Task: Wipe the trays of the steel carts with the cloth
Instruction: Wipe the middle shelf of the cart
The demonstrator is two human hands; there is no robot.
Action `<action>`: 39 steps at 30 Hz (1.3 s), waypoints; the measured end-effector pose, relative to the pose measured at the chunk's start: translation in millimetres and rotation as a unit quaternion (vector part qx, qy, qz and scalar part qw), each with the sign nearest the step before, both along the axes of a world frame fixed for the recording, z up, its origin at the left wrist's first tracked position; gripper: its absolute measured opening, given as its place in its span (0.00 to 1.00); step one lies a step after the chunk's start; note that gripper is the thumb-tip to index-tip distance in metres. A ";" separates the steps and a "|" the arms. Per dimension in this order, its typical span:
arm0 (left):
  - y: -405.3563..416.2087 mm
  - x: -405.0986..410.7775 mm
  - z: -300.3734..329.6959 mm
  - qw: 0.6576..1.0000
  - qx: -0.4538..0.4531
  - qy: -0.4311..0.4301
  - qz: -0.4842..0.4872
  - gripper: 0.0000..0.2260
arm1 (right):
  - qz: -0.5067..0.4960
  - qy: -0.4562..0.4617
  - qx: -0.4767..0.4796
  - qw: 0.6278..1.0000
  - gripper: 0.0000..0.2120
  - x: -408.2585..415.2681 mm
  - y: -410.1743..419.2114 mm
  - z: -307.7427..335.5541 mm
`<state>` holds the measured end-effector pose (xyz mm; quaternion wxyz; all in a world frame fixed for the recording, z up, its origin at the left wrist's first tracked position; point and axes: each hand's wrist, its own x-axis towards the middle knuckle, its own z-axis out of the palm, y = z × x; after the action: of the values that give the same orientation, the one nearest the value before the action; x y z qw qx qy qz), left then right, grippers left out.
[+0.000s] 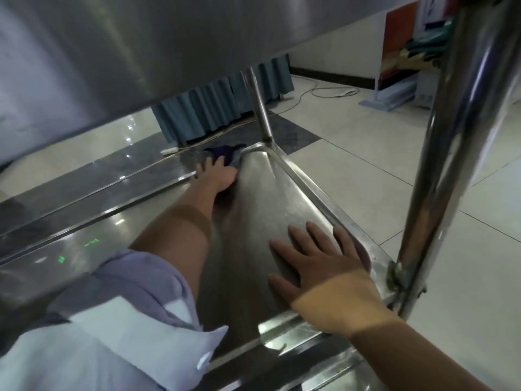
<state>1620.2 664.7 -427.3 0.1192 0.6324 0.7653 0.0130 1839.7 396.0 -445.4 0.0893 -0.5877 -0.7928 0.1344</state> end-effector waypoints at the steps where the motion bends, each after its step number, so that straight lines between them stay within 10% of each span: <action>1: 14.9 12.6 -5.1 0.999 0.003 0.004 -0.041 0.38 | -0.001 0.001 0.000 1.000 0.31 -0.3 -0.1 0.0; 15: -67.7 86.0 1.0 0.977 0.007 -0.050 -0.206 0.35 | -0.038 0.063 0.034 0.997 0.27 7.7 5.5 6.7; 22: -175.0 71.7 -3.3 0.979 0.000 -0.027 -0.201 0.29 | -0.142 0.292 0.134 0.937 0.09 9.4 -3.8 -2.5; 33: -325.1 24.1 15.9 0.960 -0.103 -0.071 -0.252 0.30 | -0.177 0.191 0.219 0.940 0.25 3.9 -25.7 0.8; 39: -412.6 -47.2 18.7 0.966 -0.055 -0.025 -0.250 0.31 | -0.084 0.160 0.087 0.980 0.22 -34.1 -61.2 21.4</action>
<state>1573.0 252.1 -408.7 0.1718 0.7954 0.5795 -0.0436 1805.6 334.8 -424.0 0.2770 -0.6129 -0.7248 0.1490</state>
